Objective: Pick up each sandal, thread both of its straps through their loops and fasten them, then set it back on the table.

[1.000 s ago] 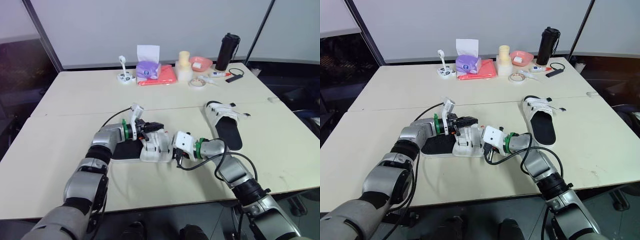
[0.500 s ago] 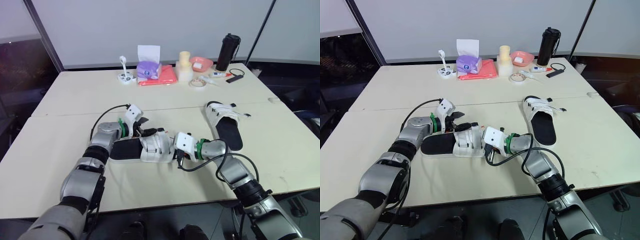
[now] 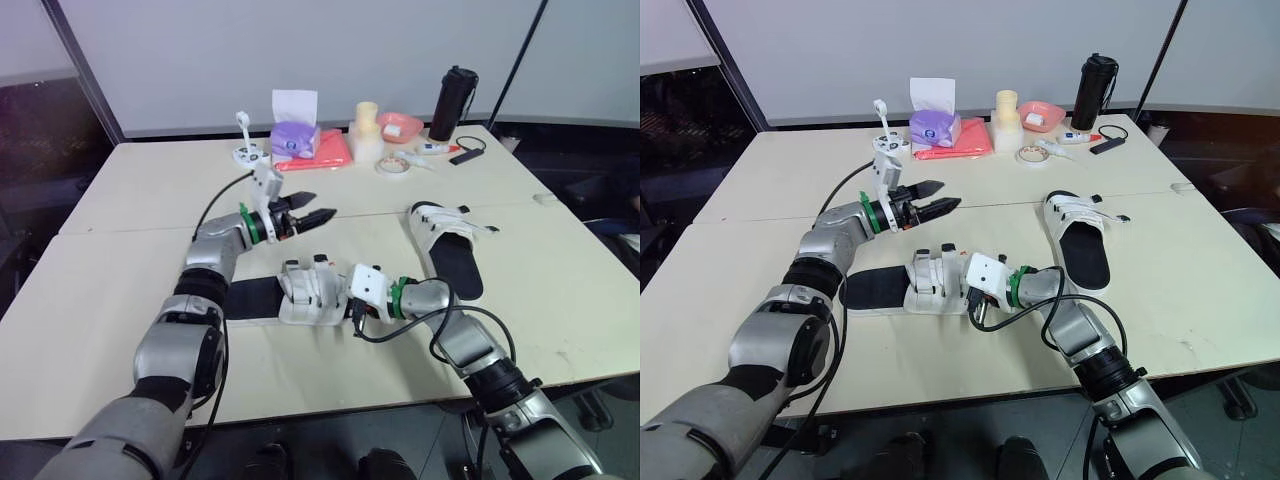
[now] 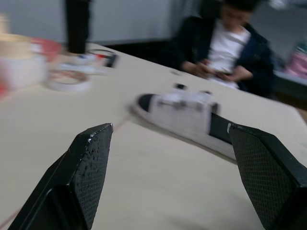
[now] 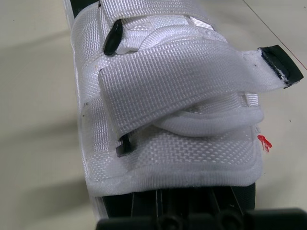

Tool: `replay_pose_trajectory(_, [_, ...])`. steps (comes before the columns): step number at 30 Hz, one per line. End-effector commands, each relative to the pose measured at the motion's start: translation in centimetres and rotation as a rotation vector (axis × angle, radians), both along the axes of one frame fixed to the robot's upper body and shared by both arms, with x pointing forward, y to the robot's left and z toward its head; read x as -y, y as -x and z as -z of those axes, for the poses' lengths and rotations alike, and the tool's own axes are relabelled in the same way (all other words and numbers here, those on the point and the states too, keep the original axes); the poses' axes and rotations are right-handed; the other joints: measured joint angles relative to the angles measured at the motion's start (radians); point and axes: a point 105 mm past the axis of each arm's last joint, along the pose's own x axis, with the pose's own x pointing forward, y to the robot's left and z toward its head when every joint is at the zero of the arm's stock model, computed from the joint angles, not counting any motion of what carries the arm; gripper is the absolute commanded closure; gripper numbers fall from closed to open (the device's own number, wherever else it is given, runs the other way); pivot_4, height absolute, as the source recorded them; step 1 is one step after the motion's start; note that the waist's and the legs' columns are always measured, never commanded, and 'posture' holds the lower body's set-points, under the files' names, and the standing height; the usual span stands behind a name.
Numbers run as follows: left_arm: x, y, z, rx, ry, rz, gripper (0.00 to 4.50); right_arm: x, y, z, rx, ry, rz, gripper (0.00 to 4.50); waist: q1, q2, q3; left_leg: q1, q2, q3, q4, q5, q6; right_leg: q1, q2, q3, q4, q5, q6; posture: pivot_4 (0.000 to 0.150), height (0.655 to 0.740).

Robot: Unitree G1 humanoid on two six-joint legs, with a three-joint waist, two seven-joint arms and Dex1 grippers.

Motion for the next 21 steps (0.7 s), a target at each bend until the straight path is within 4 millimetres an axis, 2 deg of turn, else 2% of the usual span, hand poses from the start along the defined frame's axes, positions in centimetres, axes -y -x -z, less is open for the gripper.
replay_pose_trajectory(1, [0.3,0.4,1.1,0.045,-0.117,0.018,0.51,0.3,1.2,3.6,-0.124,0.071,-0.009,4.5,0.0,0.0,0.0,0.0,0.0,0.0,0.0,0.0,0.0,0.0,0.0,0.0,0.0,0.0,0.0,0.15,0.74])
replay_pose_trajectory(7, [-0.5,0.3,4.5,0.095,-0.326,-0.026,0.51,0.3,1.2,3.6,-0.124,0.07,-0.007,4.5,0.002,0.0,0.0,0.0,0.0,0.0,0.0,0.0,0.0,0.0,0.0,0.0,0.0,0.0,0.0,0.15,0.74])
replay_pose_trajectory(12, [-2.3,-0.7,5.6,0.139,-0.428,-0.128,0.51,0.3,1.3,3.6,-0.126,0.07,-0.009,4.5,0.002,0.0,0.0,0.0,0.0,0.0,0.0,0.0,0.0,0.0,0.0,0.0,0.0,0.0,0.0,0.15,0.74])
replay_pose_trajectory(17, [-4.0,-1.5,5.4,0.146,-0.44,-0.207,0.51,0.2,1.3,3.6,-0.123,0.073,-0.015,4.5,0.002,0.0,0.0,0.0,0.0,0.0,0.0,0.0,0.0,0.0,0.0,0.0,0.0,0.0,0.0,0.15,0.74])
replay_pose_trajectory(21, [-4.9,-1.9,3.2,0.116,-0.305,-0.246,0.51,0.3,1.3,3.4,-0.119,0.074,-0.019,4.5,0.002,0.0,0.0,0.0,0.0,0.0,0.0,0.0,0.0,0.0,0.0,0.0,0.0,0.0,0.0,0.15,0.74])
